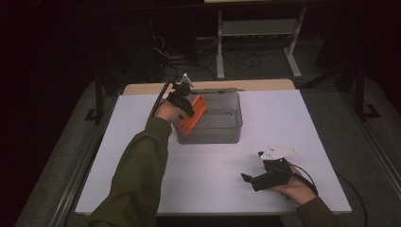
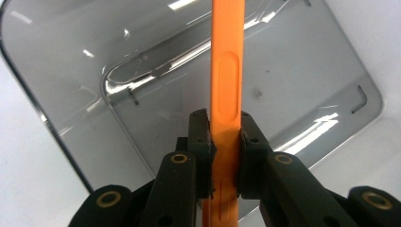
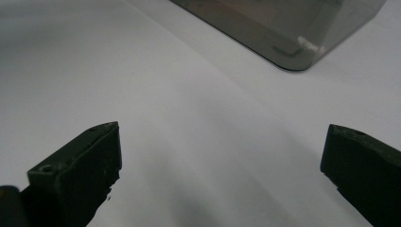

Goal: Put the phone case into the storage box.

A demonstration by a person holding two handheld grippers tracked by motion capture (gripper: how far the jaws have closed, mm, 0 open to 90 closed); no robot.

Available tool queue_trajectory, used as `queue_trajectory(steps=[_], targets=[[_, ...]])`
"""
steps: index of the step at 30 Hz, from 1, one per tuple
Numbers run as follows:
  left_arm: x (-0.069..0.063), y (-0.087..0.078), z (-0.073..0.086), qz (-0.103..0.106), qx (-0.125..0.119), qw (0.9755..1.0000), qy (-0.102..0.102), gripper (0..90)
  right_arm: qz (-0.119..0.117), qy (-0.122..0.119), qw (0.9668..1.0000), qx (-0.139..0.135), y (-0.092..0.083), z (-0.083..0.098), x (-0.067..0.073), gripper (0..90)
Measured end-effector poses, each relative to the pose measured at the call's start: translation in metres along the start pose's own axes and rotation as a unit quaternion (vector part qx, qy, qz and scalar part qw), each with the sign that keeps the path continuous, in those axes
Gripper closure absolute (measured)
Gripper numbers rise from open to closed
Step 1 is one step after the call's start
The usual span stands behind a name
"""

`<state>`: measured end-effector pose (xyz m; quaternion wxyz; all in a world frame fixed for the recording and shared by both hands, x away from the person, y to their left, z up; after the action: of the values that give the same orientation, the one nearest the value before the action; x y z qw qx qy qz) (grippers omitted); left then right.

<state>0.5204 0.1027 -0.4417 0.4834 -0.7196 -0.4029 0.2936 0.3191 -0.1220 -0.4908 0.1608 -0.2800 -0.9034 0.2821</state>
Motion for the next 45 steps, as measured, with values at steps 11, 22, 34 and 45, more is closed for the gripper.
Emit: queue_trajectory(steps=[11,22,34,45], targets=[[0.005,-0.001,0.001,-0.01,0.011,0.9992,-0.036,78.9,-0.001,-0.001,1.0,0.0,0.0,0.0,0.001,0.0],[0.011,0.0,0.004,-0.025,0.024,0.9976,-0.059,78.8,-0.002,-0.001,1.0,-0.003,-0.001,-0.001,0.0,0.0],[0.011,0.003,0.005,-0.029,0.032,0.9966,-0.071,78.6,-0.002,0.0,1.0,-0.004,-0.002,-0.001,0.0,0.0],[0.011,0.004,0.006,-0.033,0.037,0.9962,-0.071,78.4,-0.003,0.0,1.0,-0.004,-0.002,-0.002,0.0,0.0]])
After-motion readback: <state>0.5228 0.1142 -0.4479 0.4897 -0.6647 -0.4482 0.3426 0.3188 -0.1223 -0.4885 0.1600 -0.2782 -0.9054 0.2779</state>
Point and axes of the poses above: each handheld gripper's, and its own axes: y roughly forward along the jaws, z roughly out of its underside, x roughly to its left, the point moved 9 cm from there along y, roughly forward along the jaws, and after that the axes turned 7 degrees about -z, right-handed, at the moved point
